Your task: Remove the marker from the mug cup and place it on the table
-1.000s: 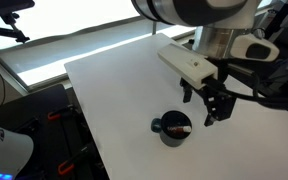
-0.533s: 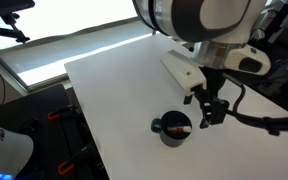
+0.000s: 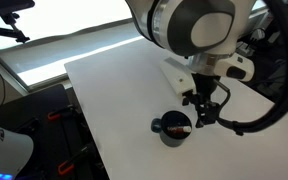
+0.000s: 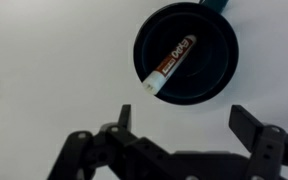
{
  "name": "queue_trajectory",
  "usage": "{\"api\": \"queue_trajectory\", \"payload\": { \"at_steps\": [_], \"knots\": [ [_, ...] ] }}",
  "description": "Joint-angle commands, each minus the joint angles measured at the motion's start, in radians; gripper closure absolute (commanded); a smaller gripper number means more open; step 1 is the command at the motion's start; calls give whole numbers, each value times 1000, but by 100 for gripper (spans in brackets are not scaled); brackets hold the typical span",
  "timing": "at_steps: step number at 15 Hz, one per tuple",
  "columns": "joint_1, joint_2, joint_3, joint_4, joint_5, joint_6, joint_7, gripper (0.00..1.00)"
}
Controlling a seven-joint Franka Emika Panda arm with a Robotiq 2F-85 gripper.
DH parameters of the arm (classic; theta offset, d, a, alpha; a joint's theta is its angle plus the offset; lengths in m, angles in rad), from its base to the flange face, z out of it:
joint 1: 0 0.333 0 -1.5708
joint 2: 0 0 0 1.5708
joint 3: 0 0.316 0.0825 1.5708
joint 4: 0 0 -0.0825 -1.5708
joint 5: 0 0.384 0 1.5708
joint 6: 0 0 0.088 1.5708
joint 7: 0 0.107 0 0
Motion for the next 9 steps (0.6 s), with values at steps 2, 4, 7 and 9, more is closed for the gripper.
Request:
{"api": "queue_trajectory", "payload": {
  "at_steps": [2, 4, 7, 9],
  "knots": [
    [14, 11, -7, -16, 15, 46, 8, 0],
    [10, -4, -5, -41, 22, 68, -2, 0],
    [10, -27, -5, -87, 23, 128, -9, 0],
    [11, -32, -4, -122, 23, 184, -15, 0]
  ]
}}
